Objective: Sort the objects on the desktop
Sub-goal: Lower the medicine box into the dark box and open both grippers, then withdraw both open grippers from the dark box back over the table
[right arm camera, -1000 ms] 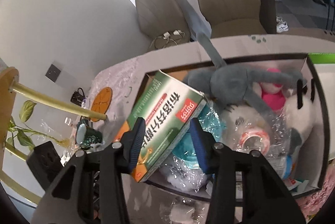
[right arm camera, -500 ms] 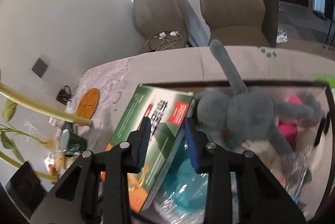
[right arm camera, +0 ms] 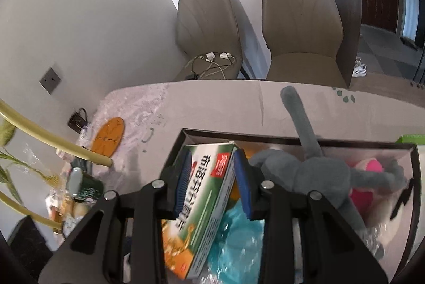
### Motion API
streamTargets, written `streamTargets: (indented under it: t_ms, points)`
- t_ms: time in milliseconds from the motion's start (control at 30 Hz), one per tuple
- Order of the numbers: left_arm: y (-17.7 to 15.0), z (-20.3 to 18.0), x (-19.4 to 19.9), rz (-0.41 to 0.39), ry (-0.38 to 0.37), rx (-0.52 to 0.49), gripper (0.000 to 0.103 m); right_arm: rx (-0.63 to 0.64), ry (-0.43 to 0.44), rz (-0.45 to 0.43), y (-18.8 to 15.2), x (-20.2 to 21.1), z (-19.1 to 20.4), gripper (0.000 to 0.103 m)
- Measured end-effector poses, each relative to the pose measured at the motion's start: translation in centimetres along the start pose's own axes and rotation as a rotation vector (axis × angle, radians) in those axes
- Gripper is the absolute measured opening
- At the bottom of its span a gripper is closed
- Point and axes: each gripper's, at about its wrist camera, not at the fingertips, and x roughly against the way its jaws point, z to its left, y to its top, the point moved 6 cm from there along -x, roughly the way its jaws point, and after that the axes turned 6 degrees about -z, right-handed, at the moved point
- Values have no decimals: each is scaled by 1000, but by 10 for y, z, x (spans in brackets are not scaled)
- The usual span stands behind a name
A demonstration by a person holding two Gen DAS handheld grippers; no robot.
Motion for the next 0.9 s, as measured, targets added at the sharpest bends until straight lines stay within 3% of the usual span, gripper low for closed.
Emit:
streamTargets:
  t_ms: [467,900]
  points:
    - [4,-13,23,-38,26,-36,56,-3,70,-22,-21,69,12,33]
    - [-7,-64,90,-106,22,-117,56,-11,91,-84,-51,153,8,35]
